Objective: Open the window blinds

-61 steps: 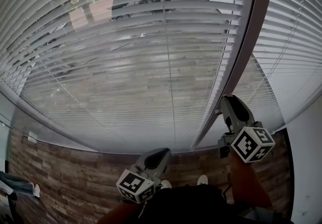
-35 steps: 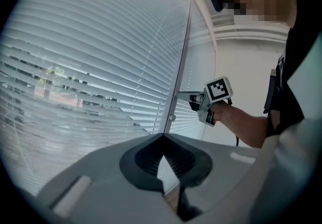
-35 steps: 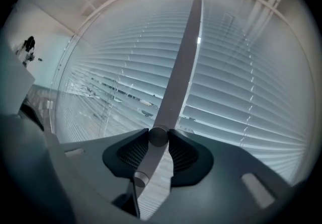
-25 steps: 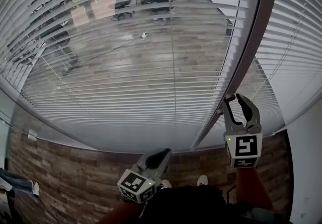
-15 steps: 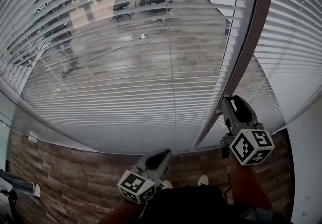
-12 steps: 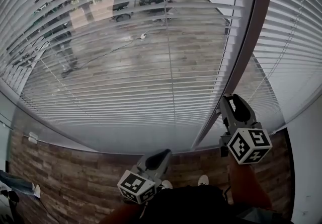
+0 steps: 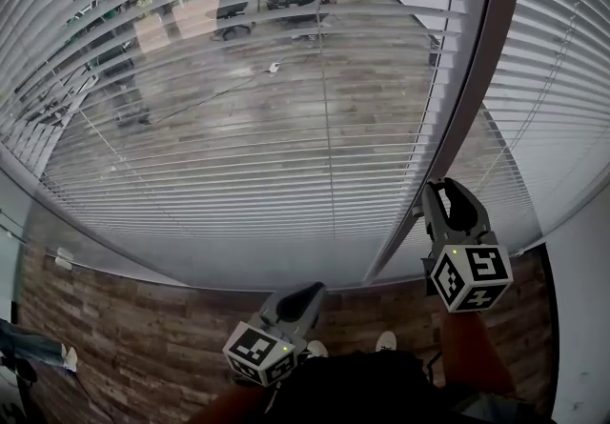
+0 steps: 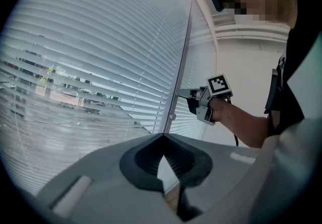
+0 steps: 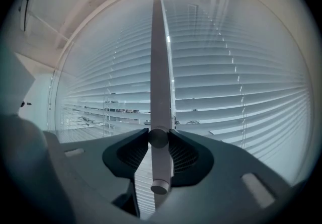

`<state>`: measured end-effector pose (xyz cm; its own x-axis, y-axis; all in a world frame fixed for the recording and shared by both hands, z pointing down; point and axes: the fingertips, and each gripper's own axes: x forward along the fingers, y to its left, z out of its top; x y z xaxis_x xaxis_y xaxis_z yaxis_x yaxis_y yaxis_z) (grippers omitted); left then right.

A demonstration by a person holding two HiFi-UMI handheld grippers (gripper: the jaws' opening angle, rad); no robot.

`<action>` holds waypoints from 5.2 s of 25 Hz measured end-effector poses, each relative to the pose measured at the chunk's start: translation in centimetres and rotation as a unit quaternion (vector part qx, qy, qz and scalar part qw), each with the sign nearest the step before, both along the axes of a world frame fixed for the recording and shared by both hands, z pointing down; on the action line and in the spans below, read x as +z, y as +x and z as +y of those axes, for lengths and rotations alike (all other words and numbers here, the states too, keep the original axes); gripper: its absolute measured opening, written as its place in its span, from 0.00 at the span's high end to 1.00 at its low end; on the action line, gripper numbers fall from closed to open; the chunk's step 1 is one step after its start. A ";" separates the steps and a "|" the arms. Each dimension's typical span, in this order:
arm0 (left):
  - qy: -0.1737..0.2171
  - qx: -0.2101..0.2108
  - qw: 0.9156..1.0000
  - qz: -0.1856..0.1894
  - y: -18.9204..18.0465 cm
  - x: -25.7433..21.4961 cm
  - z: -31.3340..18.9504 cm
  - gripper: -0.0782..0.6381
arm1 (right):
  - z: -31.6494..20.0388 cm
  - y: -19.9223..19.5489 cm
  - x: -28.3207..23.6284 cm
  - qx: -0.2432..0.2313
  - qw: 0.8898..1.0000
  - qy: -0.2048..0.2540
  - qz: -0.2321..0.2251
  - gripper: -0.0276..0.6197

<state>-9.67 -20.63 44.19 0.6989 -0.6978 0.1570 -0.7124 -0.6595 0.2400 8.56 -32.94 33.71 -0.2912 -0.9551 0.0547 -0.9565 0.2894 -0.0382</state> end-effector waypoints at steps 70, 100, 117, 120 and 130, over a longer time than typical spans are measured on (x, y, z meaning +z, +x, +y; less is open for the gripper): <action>-0.004 0.008 1.000 0.012 0.4 0.2 -0.4 0.89 | -0.2 -0.6 0.3 0.015 0.968 0.007 0.252 0.73; -0.004 0.005 1.000 0.005 0.2 0.5 -0.7 0.89 | -0.3 0.1 0.4 -0.028 0.992 -0.045 -0.117 0.62; -0.008 0.006 1.000 0.010 0.3 0.5 -0.9 0.89 | -0.6 0.1 0.6 -0.019 0.999 -0.026 -0.016 0.70; -0.008 0.007 1.000 0.008 0.3 0.5 -0.8 0.89 | -0.5 0.0 0.7 -0.014 1.000 -0.021 0.012 0.71; -0.004 0.007 1.000 0.012 0.2 0.3 -1.0 0.89 | -0.5 -0.2 0.7 0.030 0.984 0.010 0.175 0.72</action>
<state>-9.46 -21.62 44.45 0.7117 -0.6871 0.1462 -0.6977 -0.6669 0.2617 8.33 -33.39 34.38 -0.2010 -0.9719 0.1225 -0.9255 0.2294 0.3015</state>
